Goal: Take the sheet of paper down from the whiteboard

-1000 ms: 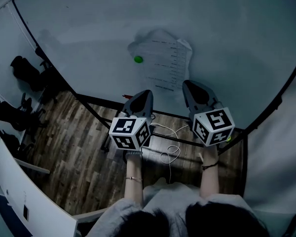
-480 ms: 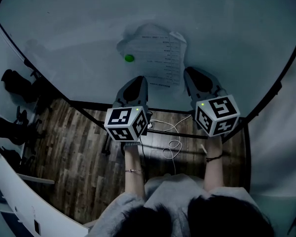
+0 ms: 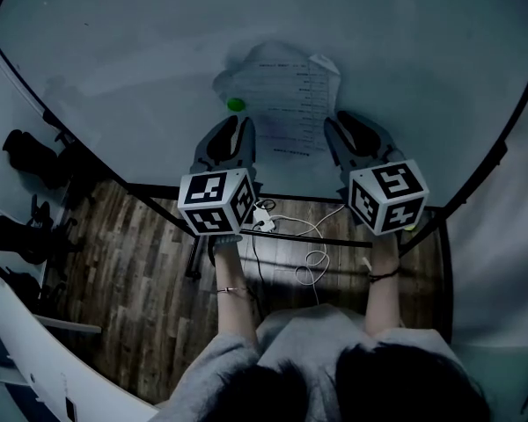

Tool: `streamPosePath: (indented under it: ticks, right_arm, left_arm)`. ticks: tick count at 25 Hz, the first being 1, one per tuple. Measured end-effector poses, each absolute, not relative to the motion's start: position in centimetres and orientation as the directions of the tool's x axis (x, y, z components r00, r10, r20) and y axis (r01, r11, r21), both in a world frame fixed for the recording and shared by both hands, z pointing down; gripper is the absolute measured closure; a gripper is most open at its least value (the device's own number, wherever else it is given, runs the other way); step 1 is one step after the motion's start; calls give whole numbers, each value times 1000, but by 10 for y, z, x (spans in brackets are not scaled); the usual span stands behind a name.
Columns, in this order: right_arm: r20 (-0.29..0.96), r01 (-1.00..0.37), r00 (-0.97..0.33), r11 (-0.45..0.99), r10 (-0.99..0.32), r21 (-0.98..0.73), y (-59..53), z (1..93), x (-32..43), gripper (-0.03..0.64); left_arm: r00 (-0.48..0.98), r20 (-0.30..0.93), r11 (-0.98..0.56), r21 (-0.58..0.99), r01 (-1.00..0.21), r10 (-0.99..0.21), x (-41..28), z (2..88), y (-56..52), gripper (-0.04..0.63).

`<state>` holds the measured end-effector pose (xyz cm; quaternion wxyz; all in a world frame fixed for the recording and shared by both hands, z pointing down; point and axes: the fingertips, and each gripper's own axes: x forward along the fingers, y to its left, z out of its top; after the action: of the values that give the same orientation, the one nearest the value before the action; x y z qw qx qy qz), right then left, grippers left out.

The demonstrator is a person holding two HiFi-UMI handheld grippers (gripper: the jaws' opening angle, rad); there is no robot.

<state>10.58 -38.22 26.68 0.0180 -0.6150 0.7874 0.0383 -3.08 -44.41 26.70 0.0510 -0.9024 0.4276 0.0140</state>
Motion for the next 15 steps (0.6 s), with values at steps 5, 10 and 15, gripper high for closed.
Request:
streamPosePath:
  ticks: [5,10,15]
  right_arm:
    - [-78,-973,-230,228,-970,33,-387,266,105,537]
    - [-71,-975,-221,219,-973,41,-392,264,104,532]
    - [-57,-976,-217,214,-975,46,-395,261,100,533]
  left_arm:
    - [630,-59,-621,-120,-775,-775,-30,261,-458,485]
    - [605,-57,-593,-146,-792,-794,-35,257,-469,474]
    - [591,-48,-575,-186,-797,-805,-40,253,-474,474]
